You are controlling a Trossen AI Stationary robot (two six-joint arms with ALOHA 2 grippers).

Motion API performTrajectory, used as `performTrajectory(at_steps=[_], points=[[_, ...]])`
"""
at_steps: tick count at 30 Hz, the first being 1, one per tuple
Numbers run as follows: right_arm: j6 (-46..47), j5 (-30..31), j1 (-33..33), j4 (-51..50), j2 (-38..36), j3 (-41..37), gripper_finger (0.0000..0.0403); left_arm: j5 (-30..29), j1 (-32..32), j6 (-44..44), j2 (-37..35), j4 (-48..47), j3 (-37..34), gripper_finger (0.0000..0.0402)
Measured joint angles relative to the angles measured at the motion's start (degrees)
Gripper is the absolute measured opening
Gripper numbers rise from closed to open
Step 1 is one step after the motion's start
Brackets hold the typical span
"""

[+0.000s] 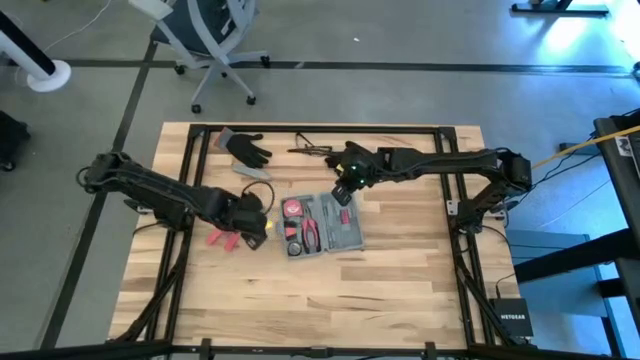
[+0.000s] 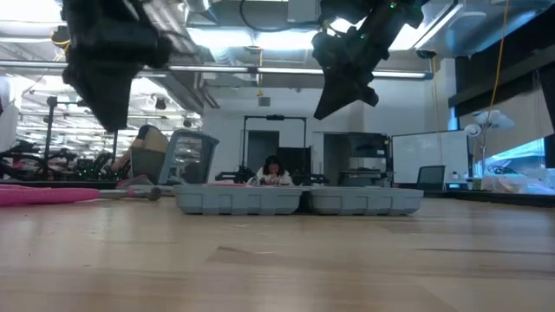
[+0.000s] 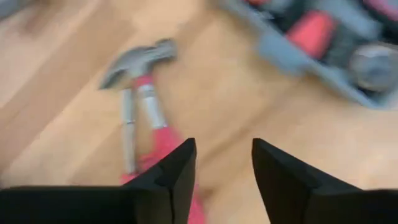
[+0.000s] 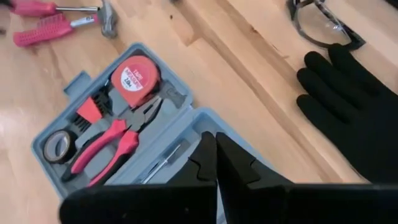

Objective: Prefit tool cases
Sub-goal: Put the orange hammer into the gray tool case

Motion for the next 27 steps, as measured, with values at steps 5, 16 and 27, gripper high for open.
performTrajectory(at_steps=[5, 16, 27], points=[[-0.6, 0.0, 0.6, 0.1, 0.0, 0.0, 0.0000, -0.5, 3.6, -1.5, 1.7, 0.2, -3.2, 0.0164], [0.8, 0.0, 0.6, 0.1, 0.1, 0.0, 0.0000, 1.3, 11.8, -4.1, 3.9, 7.7, -9.5, 0.0165], [2.1, 0.1, 0.5, 0.1, 0.1, 0.0, 0.0000, -1.1, 10.7, -5.7, 5.4, 8.1, -9.5, 0.0165]])
